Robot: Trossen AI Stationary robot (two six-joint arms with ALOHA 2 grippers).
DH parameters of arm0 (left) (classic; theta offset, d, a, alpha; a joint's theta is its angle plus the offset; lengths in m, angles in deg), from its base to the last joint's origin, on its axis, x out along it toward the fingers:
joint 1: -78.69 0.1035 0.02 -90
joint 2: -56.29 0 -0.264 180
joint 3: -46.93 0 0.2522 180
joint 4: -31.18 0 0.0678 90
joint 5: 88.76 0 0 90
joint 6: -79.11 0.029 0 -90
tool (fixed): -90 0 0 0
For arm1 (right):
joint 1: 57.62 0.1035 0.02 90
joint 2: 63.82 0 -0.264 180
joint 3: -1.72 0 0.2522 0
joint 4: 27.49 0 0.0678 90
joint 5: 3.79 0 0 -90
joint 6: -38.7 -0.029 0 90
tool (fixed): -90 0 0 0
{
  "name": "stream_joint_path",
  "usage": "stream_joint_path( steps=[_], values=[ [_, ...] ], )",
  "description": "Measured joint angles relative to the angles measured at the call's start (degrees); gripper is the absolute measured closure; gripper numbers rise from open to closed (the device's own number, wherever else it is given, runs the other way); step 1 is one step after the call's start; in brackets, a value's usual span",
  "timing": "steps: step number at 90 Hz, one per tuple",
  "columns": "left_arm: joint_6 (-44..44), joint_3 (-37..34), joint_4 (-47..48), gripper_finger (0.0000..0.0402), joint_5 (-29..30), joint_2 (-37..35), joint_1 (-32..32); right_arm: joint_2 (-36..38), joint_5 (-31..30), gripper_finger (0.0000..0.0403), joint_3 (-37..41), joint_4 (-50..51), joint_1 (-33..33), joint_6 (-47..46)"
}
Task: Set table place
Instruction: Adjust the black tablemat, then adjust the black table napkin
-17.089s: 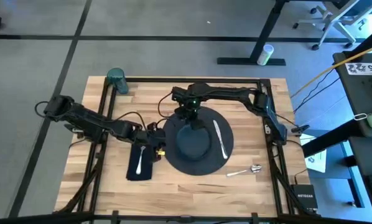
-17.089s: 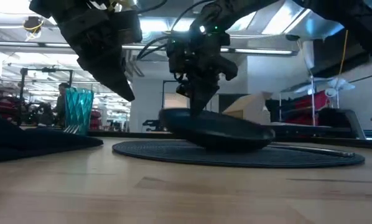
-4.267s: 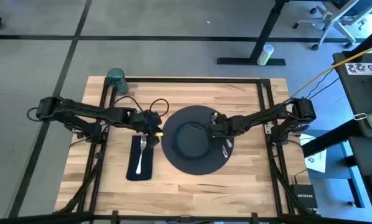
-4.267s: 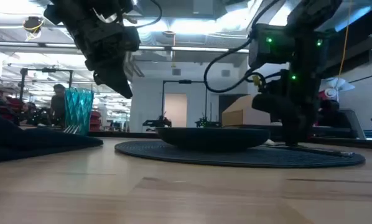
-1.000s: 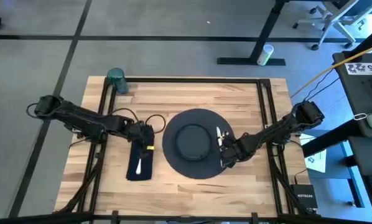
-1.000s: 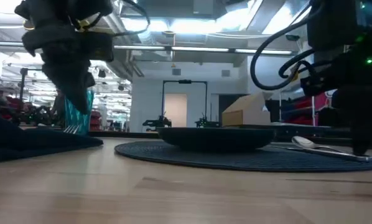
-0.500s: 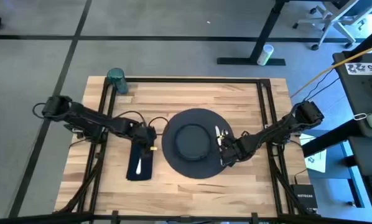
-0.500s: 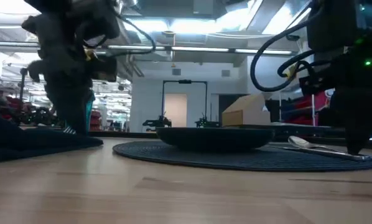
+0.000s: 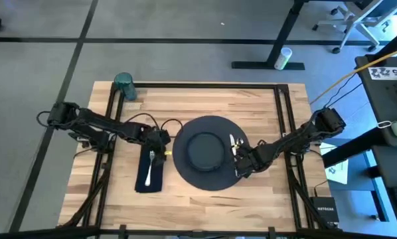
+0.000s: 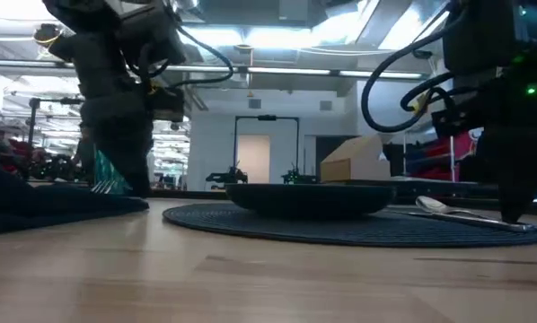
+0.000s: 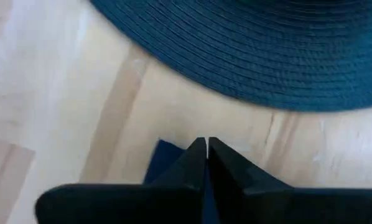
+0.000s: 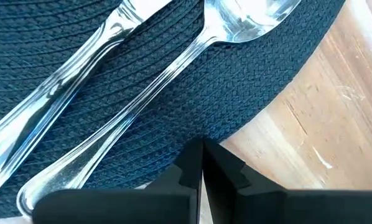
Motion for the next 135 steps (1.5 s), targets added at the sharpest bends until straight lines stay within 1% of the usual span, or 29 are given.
stream_joint_path(
  steps=[21, 32, 40, 63, 97, 114, 135],
  values=[
    [2.01, 3.97, 12.12, 0.0401, -0.09, 0.0, -1.29, 0.02, 0.05, 0.0403, 0.0, 0.0, 0.0, 0.36],
    [3.21, 4.11, 14.61, 0.0401, -0.71, 0.0, -2.13, 0.02, -0.02, 0.0403, 0.0, 0.0, 0.0, 0.36],
    [3.35, 4.11, 13.99, 0.0401, -1.63, 0.0, -2.28, 0.02, -0.02, 0.0403, -0.02, 0.0, 0.0, 0.36],
    [3.92, 4.18, 12.58, 0.0401, -1.72, 0.25, -2.13, 0.02, -0.06, 0.0403, -0.02, -0.02, 0.0, 0.36],
    [3.3, 4.2, 12.75, 0.0401, -7.03, 2.23, -4.24, 0.07, -0.09, 0.0403, -0.04, -0.07, 0.0, 0.99],
    [2.58, 4.2, 12.41, 0.0401, -7.39, 2.54, -6.02, 0.09, -0.11, 0.0403, -0.04, -0.15, 0.0, 1.19],
    [2.91, 4.2, 9.59, 0.0401, -7.37, 4.2, -5.91, 0.09, -0.13, 0.0403, -0.07, -0.15, 0.0, 1.19]
  ],
)
